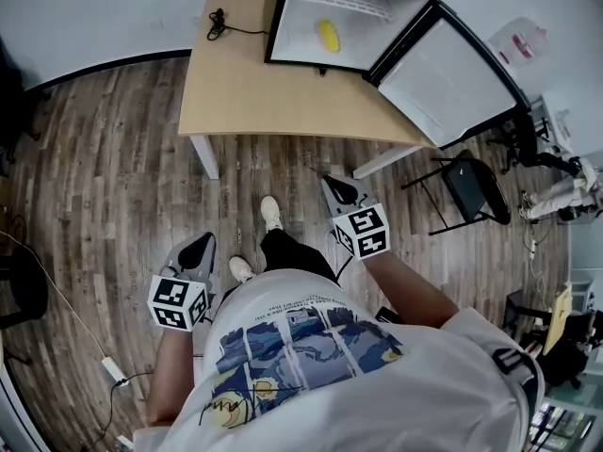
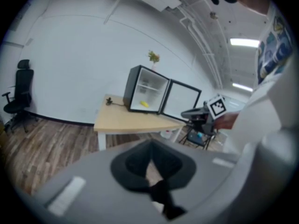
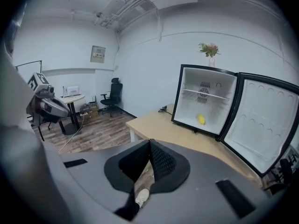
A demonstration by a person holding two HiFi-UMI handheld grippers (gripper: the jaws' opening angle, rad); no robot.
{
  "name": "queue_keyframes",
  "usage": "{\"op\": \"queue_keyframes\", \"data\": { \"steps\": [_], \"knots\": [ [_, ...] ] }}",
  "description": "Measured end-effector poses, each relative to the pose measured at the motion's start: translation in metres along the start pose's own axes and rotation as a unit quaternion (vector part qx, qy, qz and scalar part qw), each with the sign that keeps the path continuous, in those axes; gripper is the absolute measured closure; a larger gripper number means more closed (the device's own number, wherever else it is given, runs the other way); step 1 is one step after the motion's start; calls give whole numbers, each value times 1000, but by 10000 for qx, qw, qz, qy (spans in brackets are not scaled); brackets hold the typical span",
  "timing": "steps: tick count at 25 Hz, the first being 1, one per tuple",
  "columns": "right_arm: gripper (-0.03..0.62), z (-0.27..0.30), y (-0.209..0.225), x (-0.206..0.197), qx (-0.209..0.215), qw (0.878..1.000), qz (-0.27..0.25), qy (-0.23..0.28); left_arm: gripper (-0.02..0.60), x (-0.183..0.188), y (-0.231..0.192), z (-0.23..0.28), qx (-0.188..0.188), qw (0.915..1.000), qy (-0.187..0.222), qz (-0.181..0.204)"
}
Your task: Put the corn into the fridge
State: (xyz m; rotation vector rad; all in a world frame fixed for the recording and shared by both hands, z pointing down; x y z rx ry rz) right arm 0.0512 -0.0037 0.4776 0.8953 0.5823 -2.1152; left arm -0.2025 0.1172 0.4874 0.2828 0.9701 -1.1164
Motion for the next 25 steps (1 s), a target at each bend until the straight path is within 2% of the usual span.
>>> {"op": "queue_keyframes", "data": {
  "steps": [5, 9, 14, 18, 25],
  "knots": [
    [583, -10, -7, 5, 163, 9997, -168, 115, 572, -11, 6, 13, -3, 9998, -194, 40],
    [585, -10, -4, 12, 323, 9986, -293, 316, 572, -14, 12, 13, 192, 9996, -190, -66],
    [585, -26, 16, 16, 506, 9963, -377, 577, 572, -13, 26, 26, 429, 9983, -392, -75],
    [585, -53, 53, -6, 550, 9964, -318, 567, 572, 10, 70, 60, 300, 9988, -392, 71],
    [585, -113, 123, -64, 469, 9975, -77, 516, 572, 44, 170, 132, -174, 9983, -366, 408]
  ]
}}
Point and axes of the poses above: the fingertips, and each gripper's own axes: z forward along the fingers, y to its right, x out of its top, the point moved 2 cm from there along -z, backward along the fingers, and after that the axes turned 9 degrees about -y, right-handed, at the moved point
